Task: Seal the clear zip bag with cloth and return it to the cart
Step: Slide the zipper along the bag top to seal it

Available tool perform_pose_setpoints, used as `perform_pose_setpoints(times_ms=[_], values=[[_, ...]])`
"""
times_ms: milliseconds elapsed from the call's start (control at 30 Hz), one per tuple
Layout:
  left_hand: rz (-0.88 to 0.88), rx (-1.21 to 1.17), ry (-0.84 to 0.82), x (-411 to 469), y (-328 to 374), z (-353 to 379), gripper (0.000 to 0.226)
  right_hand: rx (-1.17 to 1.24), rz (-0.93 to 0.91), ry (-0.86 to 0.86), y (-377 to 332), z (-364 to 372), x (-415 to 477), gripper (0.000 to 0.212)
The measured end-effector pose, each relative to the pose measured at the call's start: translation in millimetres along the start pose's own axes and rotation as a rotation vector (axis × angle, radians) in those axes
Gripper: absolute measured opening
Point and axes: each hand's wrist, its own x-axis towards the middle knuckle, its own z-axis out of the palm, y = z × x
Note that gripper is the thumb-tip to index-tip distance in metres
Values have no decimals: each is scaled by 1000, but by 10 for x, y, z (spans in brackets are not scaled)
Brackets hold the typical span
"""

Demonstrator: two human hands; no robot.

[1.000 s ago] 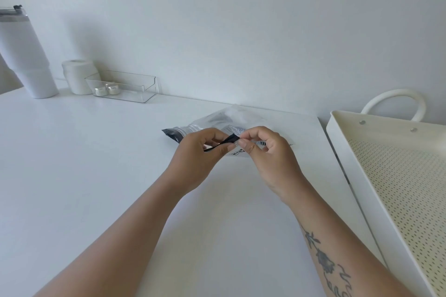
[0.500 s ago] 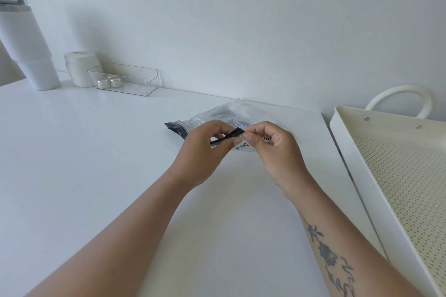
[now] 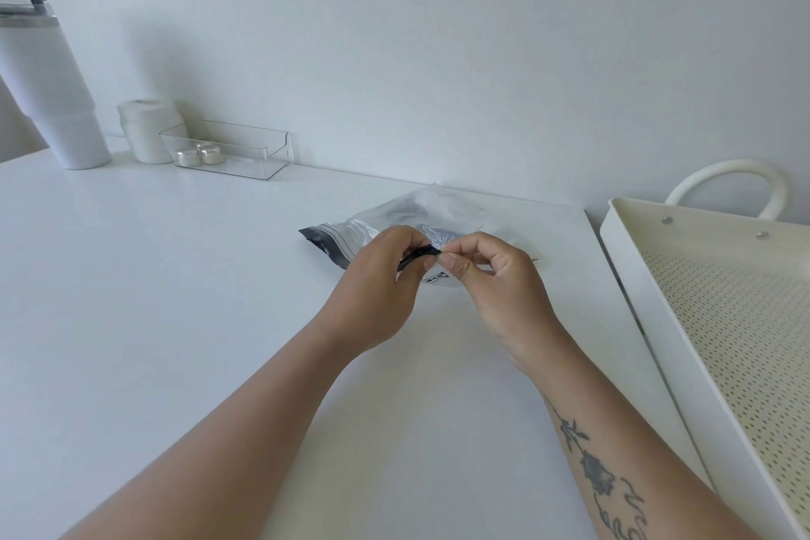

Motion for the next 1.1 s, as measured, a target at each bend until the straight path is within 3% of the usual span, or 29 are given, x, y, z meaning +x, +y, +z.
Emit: perform_pose_setpoints(times_ms=[200, 433, 733, 967, 1100], values=[[-8, 19, 3, 18, -43, -60, 3, 2, 40, 53, 55, -36, 18, 8], [-10, 127, -22, 24, -69, -6, 9, -50, 15, -53, 58, -36, -20, 3], [-12, 78, -28, 29, -90, -93, 6, -58, 41, 34, 58, -59, 7, 4], [-3, 108, 24, 45, -98, -73, 6, -130, -21, -39, -7, -59, -33, 3], [-22, 63, 25, 29, -110, -71, 4, -140, -43, 5, -5, -45, -25, 3]])
